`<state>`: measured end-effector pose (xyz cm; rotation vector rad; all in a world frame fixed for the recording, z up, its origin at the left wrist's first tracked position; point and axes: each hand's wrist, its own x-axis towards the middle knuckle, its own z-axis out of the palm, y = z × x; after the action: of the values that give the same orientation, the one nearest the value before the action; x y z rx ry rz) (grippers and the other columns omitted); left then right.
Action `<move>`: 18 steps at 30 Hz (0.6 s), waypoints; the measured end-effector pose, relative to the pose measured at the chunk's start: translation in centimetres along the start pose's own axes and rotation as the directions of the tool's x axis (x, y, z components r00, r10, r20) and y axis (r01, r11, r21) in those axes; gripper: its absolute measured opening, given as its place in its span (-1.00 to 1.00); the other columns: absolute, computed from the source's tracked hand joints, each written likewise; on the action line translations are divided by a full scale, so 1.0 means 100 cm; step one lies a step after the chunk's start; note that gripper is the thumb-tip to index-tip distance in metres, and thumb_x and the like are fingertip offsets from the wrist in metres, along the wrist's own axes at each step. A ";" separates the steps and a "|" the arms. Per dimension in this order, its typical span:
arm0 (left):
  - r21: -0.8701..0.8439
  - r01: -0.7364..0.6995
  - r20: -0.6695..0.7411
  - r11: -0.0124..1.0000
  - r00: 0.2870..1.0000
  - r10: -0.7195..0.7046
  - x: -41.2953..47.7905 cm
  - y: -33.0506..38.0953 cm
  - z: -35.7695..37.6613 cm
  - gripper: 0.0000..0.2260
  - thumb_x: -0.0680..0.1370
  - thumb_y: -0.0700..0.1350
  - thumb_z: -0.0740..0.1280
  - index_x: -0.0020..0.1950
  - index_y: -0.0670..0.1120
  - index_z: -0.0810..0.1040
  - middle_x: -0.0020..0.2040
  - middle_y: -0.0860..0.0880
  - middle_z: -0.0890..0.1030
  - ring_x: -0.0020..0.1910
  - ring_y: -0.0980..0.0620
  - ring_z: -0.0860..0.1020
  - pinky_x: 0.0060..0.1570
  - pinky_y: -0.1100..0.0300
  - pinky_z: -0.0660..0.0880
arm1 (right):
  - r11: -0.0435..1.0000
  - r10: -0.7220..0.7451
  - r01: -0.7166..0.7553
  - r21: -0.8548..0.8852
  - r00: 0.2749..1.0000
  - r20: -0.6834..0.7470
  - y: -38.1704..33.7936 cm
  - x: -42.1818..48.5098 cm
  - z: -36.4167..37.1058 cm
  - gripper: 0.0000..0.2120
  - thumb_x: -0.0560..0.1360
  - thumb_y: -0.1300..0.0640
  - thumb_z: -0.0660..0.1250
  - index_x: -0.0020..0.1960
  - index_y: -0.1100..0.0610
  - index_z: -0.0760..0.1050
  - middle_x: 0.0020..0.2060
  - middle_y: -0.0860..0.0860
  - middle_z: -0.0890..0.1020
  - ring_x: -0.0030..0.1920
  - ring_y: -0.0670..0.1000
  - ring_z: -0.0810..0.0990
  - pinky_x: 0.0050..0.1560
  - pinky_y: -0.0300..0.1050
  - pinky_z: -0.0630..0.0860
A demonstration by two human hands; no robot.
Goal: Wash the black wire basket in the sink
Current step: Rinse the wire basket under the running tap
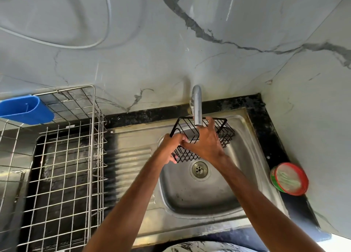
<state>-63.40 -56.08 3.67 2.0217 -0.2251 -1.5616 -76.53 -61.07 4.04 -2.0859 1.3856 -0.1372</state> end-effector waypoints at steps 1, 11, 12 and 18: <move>0.000 0.003 0.011 1.000 1.000 -0.003 0.000 0.000 0.001 -0.84 0.53 -0.10 0.39 0.09 -0.10 0.55 0.31 -0.14 0.47 0.27 -0.36 0.49 0.18 -0.36 0.54 | 0.998 -0.032 0.033 -0.047 0.999 0.009 0.001 -0.003 0.002 -0.19 0.41 -0.27 0.48 0.45 0.22 0.38 0.54 0.20 0.06 0.49 0.28 0.28 0.45 0.24 0.37; 0.083 0.054 0.006 0.995 0.999 -0.054 -0.002 0.002 -0.009 -0.38 0.51 -0.04 0.39 0.49 -0.10 0.19 0.32 -0.14 0.38 0.21 -0.31 0.51 0.01 -0.23 0.55 | 0.969 -0.216 0.236 -0.067 0.950 0.226 0.035 -0.004 0.002 -0.35 0.68 -0.25 -0.10 0.65 0.02 -0.11 0.64 0.01 0.01 0.63 -0.01 -0.10 0.59 0.29 -0.09; 0.081 0.062 0.005 0.995 0.998 -0.062 -0.002 0.002 -0.011 -0.38 0.50 -0.03 0.41 0.47 -0.09 0.20 0.35 -0.18 0.39 0.18 -0.32 0.53 0.01 -0.22 0.57 | 0.980 -0.165 0.187 -0.070 0.955 0.245 0.043 0.001 -0.001 -0.34 0.65 -0.28 -0.13 0.66 0.01 -0.09 0.64 0.01 -0.02 0.63 -0.01 -0.14 0.58 0.33 -0.08; 0.078 0.066 0.002 0.995 0.998 -0.066 0.002 0.001 -0.017 -0.41 0.58 0.05 0.33 0.53 -0.10 0.20 0.51 -0.24 0.30 -0.07 -0.25 0.54 -0.01 -0.26 0.61 | 0.968 -0.242 0.251 -0.004 0.937 0.252 0.004 -0.007 -0.002 -0.30 0.68 -0.25 -0.06 0.65 0.13 -0.11 0.63 0.09 0.02 0.63 0.11 -0.10 0.60 0.15 -0.16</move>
<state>-61.69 -55.70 3.80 2.1057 -0.2262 -1.6212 -77.24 -60.63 4.13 -2.2143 0.9817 0.0483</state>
